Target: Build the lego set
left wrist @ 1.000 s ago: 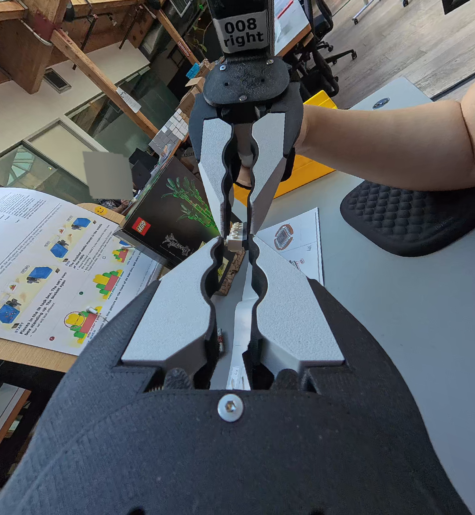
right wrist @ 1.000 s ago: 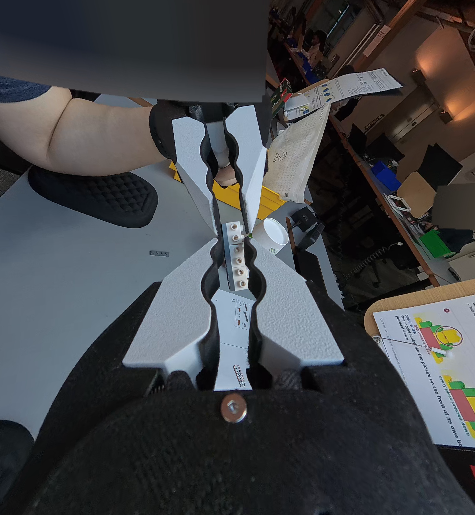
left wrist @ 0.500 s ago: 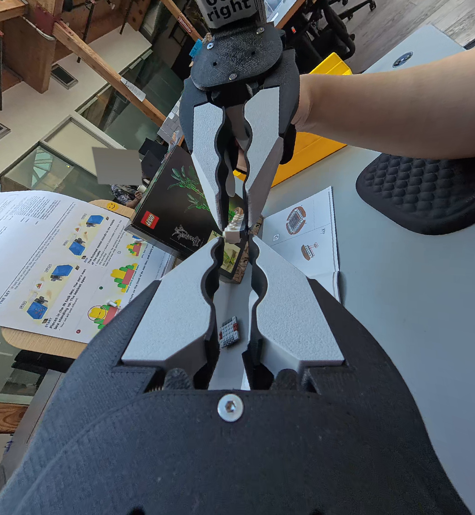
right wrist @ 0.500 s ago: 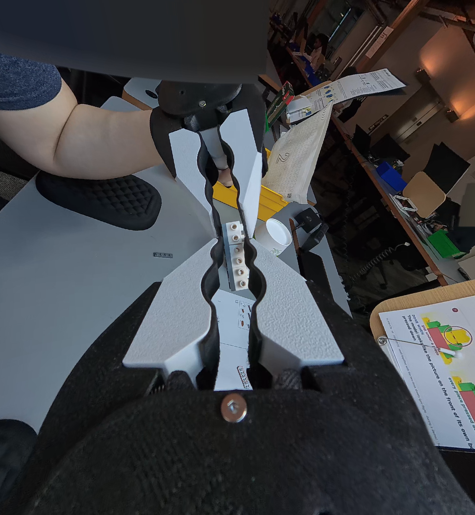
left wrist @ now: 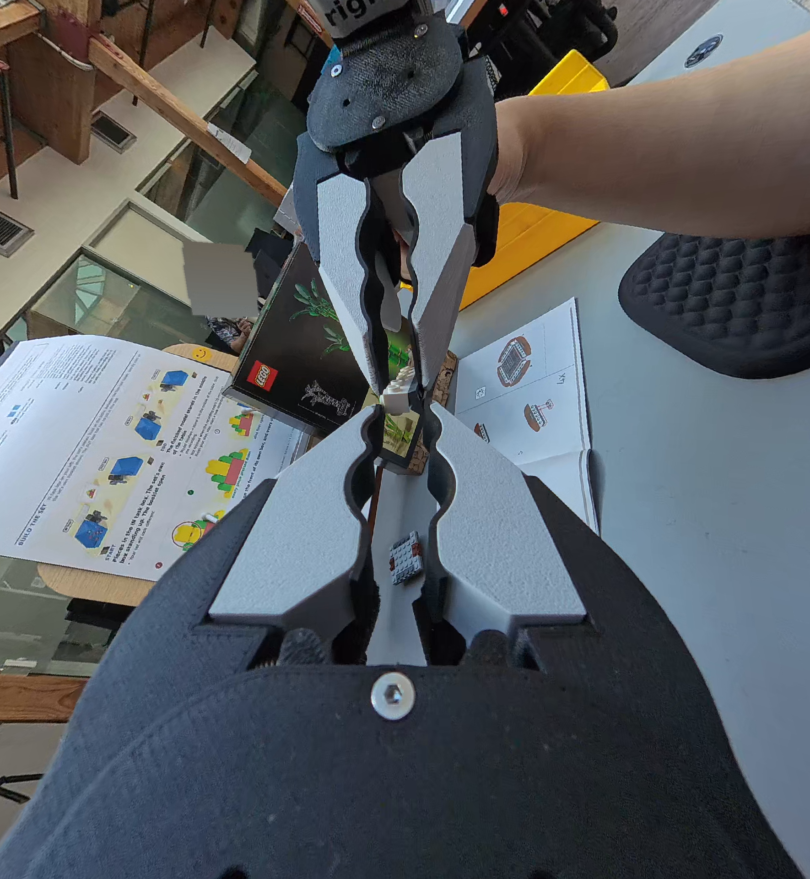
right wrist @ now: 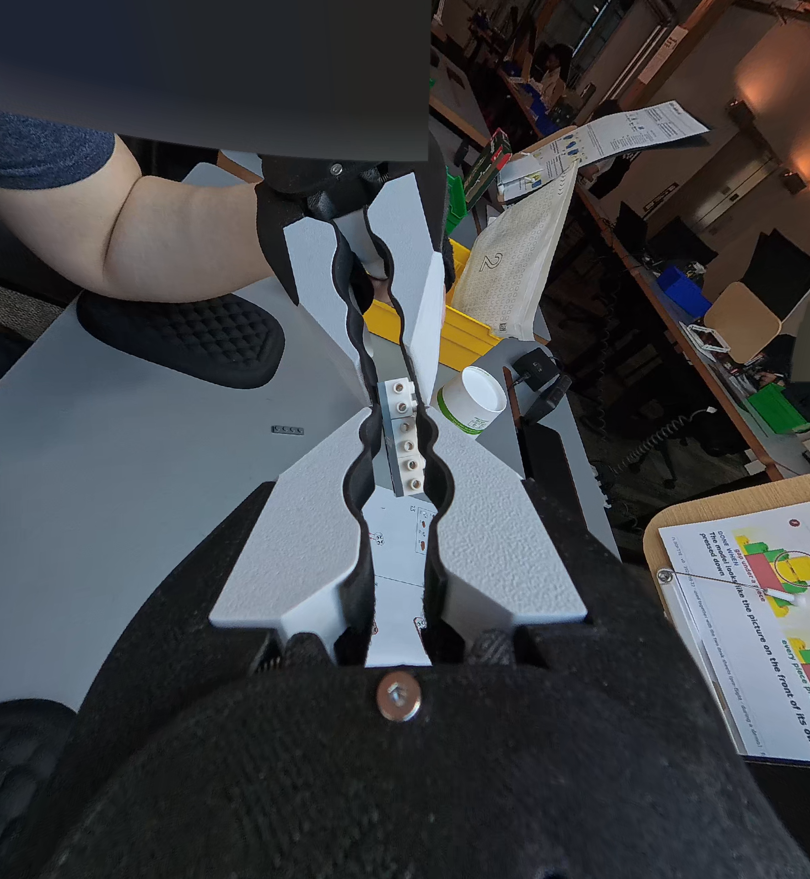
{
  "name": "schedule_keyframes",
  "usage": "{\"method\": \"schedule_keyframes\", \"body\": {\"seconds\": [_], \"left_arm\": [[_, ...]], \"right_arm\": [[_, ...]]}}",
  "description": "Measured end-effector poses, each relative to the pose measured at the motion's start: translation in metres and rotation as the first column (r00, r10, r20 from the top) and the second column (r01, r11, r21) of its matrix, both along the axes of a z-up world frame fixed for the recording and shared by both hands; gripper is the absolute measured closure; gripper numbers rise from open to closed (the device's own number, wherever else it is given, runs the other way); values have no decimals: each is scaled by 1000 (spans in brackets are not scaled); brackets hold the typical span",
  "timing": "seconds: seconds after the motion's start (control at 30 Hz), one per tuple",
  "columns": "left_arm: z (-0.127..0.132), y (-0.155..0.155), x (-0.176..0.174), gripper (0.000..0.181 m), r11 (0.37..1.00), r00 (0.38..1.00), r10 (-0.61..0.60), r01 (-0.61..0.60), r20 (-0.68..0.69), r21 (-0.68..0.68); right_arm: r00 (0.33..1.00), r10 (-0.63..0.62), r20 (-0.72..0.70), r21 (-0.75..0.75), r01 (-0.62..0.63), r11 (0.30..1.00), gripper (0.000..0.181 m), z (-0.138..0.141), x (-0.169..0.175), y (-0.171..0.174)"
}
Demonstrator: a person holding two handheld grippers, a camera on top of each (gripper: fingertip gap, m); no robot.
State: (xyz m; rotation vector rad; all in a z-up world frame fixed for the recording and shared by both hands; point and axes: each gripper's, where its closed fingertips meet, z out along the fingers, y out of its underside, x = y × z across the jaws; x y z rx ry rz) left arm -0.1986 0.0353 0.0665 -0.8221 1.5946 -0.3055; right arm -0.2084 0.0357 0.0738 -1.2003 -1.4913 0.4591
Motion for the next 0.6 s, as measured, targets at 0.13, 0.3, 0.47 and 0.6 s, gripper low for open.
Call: {"method": "schedule_keyframes", "body": {"seconds": [0.13,0.3,0.47,0.6], "left_arm": [[0,-1,0,169,1000,1000,-3,3,-8,-14],[0,-1,1,170,1000,1000,7,-7,-16,-2],[0,-2,1,170,1000,1000,3,-3,-21,-6],[-1,2,1,170,1000,1000,20,-19,-24,15]], "right_arm": [[1000,7,0,-7,-7,1000,168,0,0,-1],[1000,15,-13,-13,-15,1000,168,1,1,-1],[1000,17,-13,-14,-17,1000,168,1,1,-2],[1000,6,-9,5,-6,1000,167,0,1,1]]}}
